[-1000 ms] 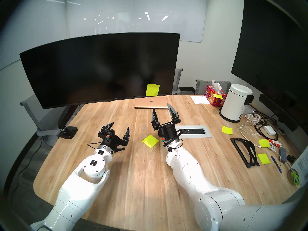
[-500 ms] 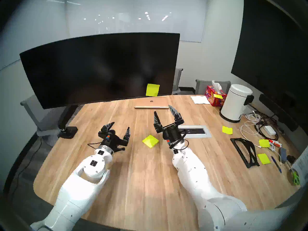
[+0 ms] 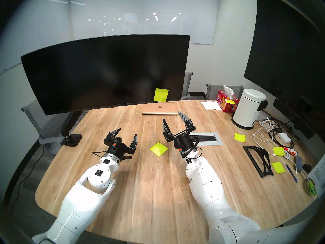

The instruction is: Peel one sticky note off the pad and stick it onto the monitor, then press it flat

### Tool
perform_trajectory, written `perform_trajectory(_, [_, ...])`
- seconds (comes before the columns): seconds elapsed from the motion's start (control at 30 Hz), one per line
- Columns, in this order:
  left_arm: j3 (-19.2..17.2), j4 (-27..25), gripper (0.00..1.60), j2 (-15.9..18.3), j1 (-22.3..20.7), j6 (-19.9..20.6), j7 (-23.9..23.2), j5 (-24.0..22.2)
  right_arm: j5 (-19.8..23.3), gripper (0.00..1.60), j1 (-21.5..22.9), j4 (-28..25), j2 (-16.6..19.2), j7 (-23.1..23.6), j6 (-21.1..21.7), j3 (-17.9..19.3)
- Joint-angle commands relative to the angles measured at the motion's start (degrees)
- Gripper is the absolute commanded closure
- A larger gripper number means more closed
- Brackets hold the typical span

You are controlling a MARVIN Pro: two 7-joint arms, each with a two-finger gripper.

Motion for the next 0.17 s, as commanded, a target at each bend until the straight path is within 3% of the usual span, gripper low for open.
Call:
perform_trajectory(0.0, [-0.09, -0.76, 0.00, -0.21, -0.37, -1.16, 0.16, 0.12, 4.21, 0.00, -1.60, -5.38, -0.19, 5.24, 0.78, -0.27])
perform_trajectory(0.13, [-0.12, -0.67, 0.00, -0.27, -0.36, -1.40, 0.16, 0.26, 6.84, 0.00, -2.66, -7.62, 0.15, 8.94, 1.77, -0.57])
